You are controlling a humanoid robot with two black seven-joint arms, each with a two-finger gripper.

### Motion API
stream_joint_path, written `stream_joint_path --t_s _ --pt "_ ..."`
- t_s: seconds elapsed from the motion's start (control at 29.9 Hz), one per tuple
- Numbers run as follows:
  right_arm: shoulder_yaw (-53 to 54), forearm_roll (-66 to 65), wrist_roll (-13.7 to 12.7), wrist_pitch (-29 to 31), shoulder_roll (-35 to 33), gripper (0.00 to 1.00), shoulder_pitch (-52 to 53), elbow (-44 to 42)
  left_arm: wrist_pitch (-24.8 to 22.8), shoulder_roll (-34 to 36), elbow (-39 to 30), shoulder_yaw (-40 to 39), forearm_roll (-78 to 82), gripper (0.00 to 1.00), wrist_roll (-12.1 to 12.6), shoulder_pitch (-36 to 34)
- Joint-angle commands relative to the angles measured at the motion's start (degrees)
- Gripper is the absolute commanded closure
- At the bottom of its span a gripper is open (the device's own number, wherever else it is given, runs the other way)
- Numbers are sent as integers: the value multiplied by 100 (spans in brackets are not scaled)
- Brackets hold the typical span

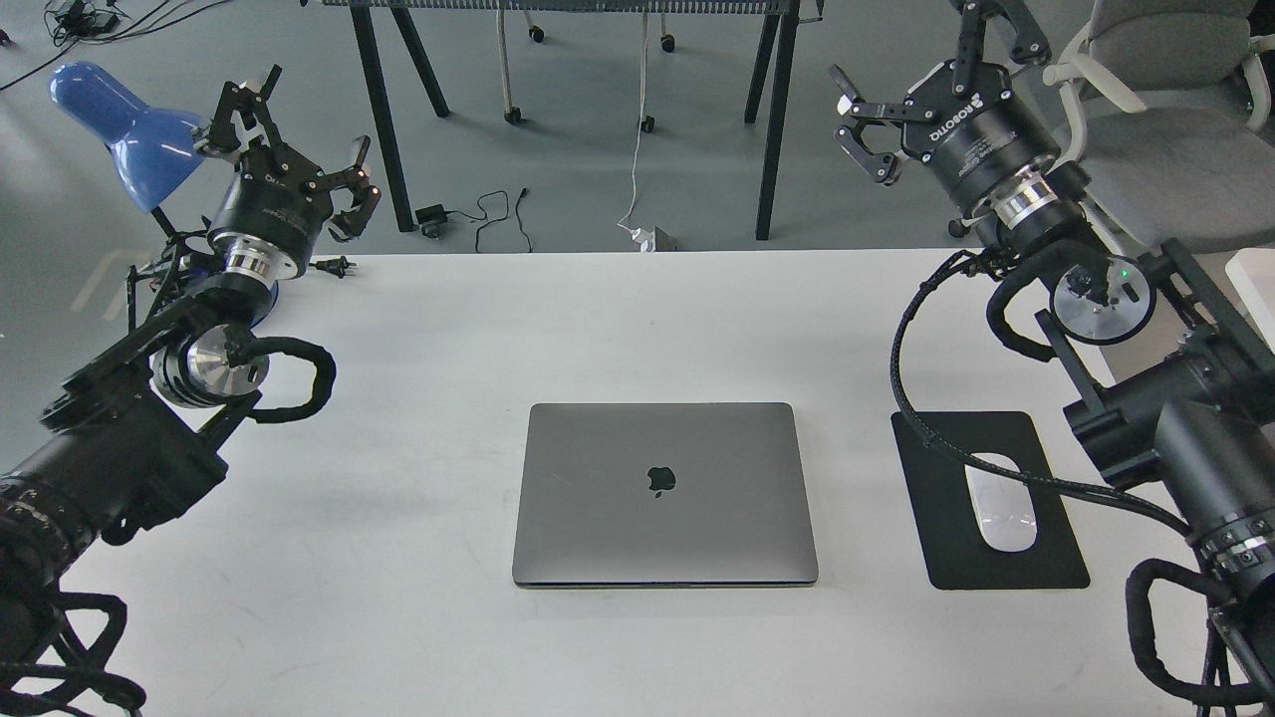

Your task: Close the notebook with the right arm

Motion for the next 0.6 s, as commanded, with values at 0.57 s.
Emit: stream_joint_path --t_s 0.57 --pt "9 -12 -1 -13 -27 0 -235 71 0 -1 0 0 0 0 0 8"
